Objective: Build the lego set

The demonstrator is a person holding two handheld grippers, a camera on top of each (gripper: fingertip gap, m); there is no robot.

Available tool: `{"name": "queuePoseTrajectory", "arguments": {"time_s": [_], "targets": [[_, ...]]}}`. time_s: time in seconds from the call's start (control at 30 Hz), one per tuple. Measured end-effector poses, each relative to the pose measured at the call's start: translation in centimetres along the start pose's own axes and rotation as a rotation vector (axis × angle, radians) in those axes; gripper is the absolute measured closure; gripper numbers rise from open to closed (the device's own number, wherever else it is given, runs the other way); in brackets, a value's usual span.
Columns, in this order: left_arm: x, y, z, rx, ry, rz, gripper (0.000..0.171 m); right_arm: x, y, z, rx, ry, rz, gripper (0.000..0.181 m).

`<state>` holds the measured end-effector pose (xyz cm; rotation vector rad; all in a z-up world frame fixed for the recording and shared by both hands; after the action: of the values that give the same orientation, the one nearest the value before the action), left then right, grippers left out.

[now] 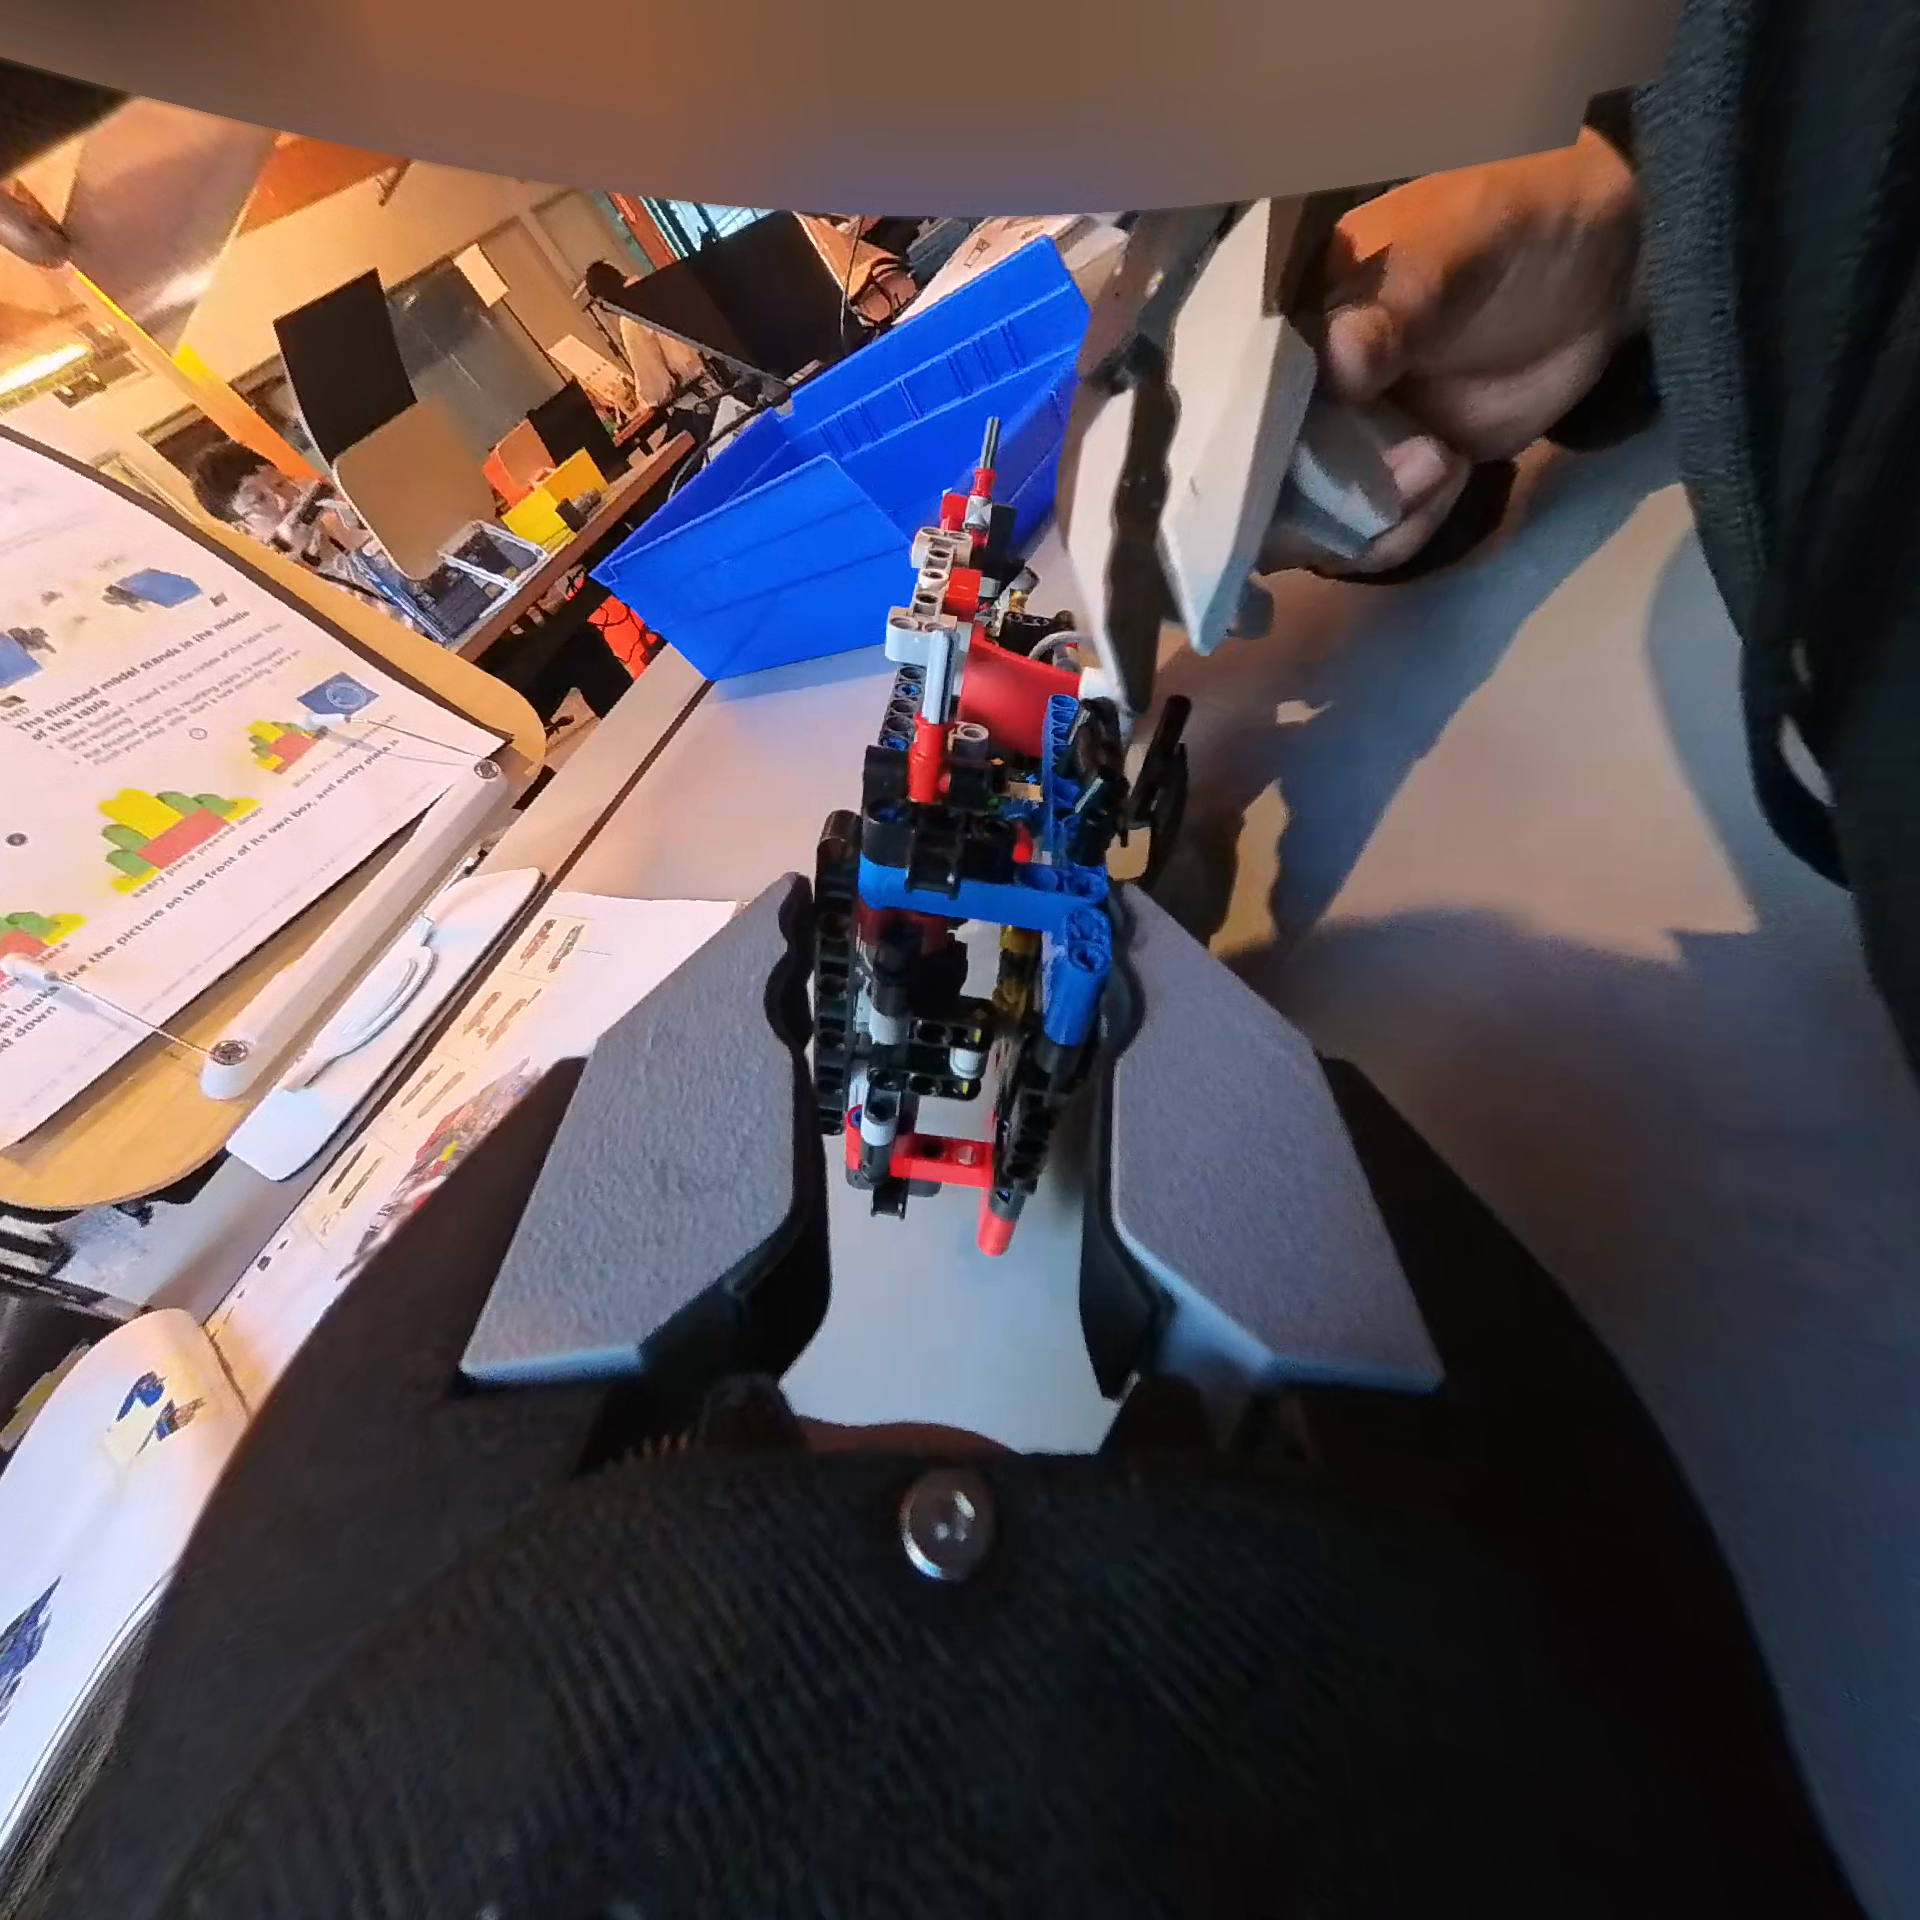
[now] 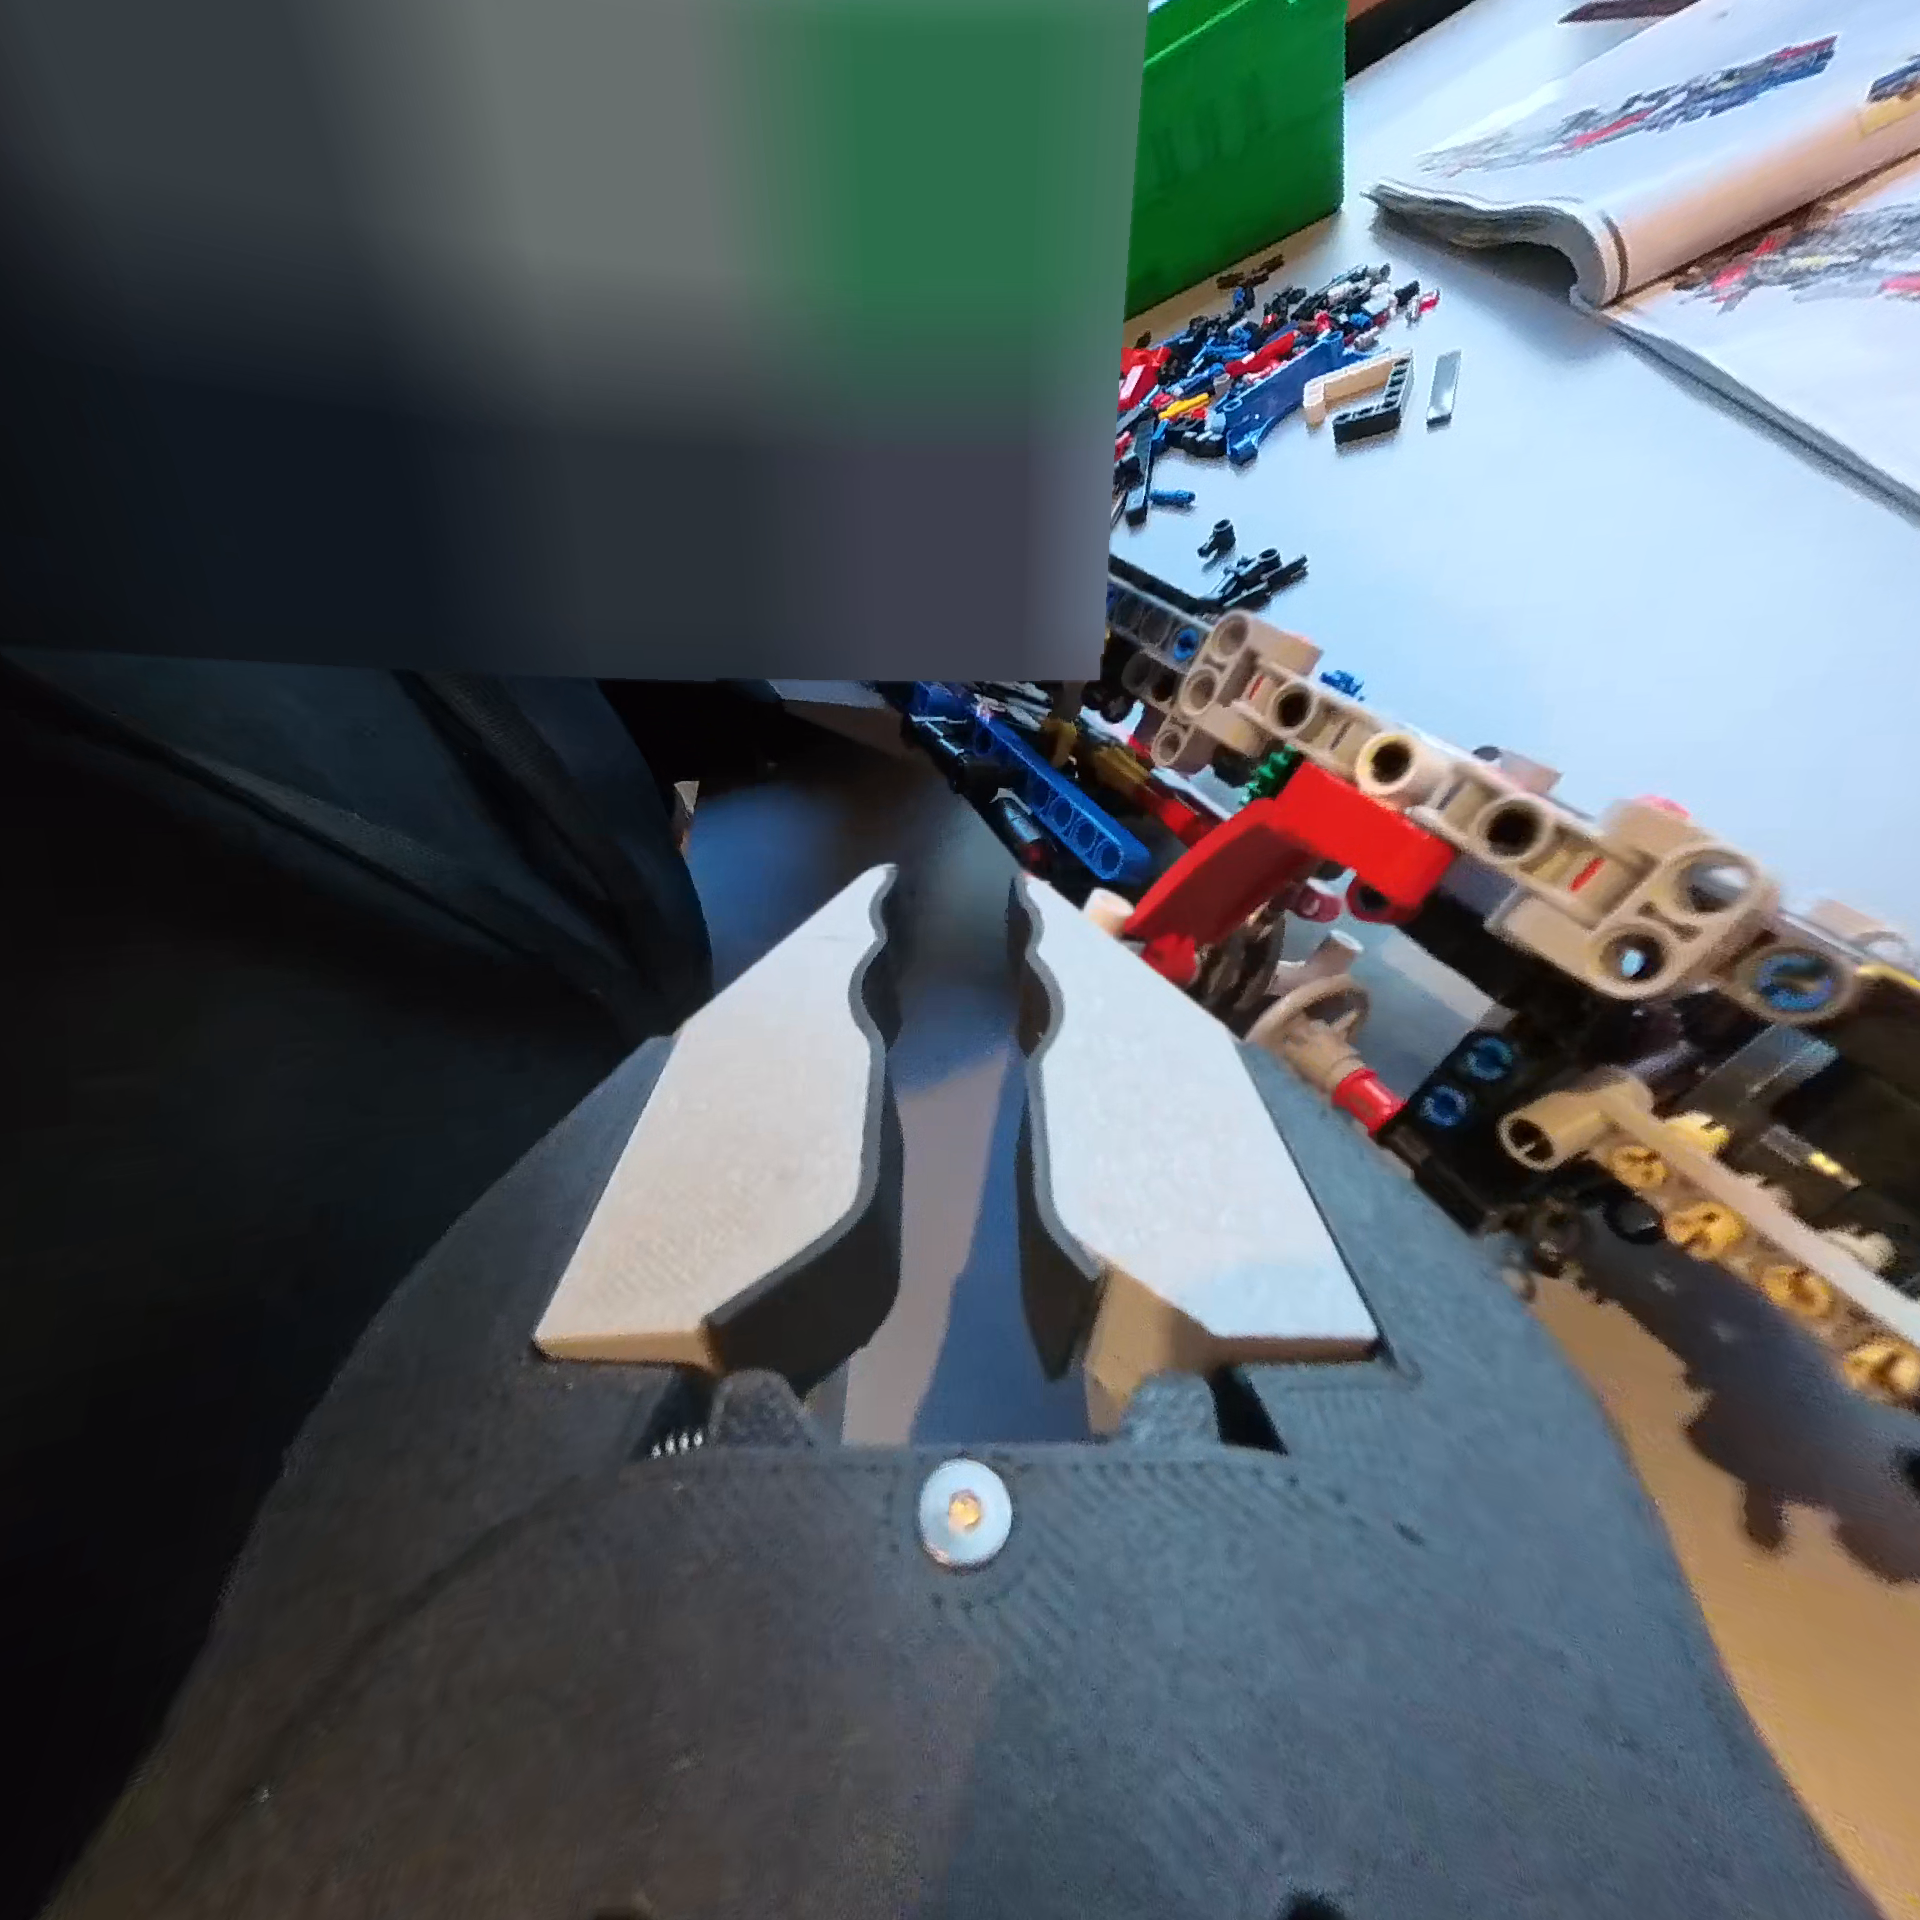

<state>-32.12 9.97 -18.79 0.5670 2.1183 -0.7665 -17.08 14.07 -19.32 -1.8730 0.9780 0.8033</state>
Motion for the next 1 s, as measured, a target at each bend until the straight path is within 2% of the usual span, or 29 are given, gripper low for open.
{"name": "queuePoseTrajectory", "arguments": {"time_s": [0.13, 0.23, 0.33, 0.53, 0.63, 0.8, 1.0], "targets": [[-0.1, -0.1, 0.4, -0.02, 0.048, 0.004, 0.119, 0.6, 0.3, -0.8, 0.063, -0.042, -0.04, 0.162], [-0.2, -0.2, 0.6, -0.053, 0.092, -0.002, 0.12, 1.0, 0.6, -1.2, 0.053, 0.027, -0.037, 0.162], [-0.2, -0.2, 0.5, -0.058, 0.072, -0.001, 0.121, 1.7, 1.3, -1.6, 0.014, 0.119, -0.04, 0.162], [-0.2, 0.0, 0.3, -0.047, 0.017, -0.009, 0.121, 1.5, 1.4, -2.0, 0.062, 0.079, -0.031, 0.158], [-0.3, 0.2, -0.6, -0.007, -0.119, -0.025, 0.12, 1.3, 0.8, -1.5, 0.122, 0.032, -0.042, 0.156], [-0.1, 0.2, -3.9, 0.098, -0.507, -0.038, 0.121, 0.0, -1.3, -0.4, 0.27, -0.108, -0.058, 0.155], [1.0, 0.7, -6.6, 0.232, -0.857, -0.07, 0.121, -4.0, -2.7, 1.7, 0.55, -0.472, -0.125, 0.156]]}}
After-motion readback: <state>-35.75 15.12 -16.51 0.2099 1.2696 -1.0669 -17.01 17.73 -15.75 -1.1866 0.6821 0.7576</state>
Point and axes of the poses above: each gripper's, where its closed fingertips meet, y out along the fingers, x out of its underside, z = x × y across the jaws, the point moved 6 cm from there along -y, back along the fingers, and after that the axes turned 9 degrees about -z, right-handed, at the moved point
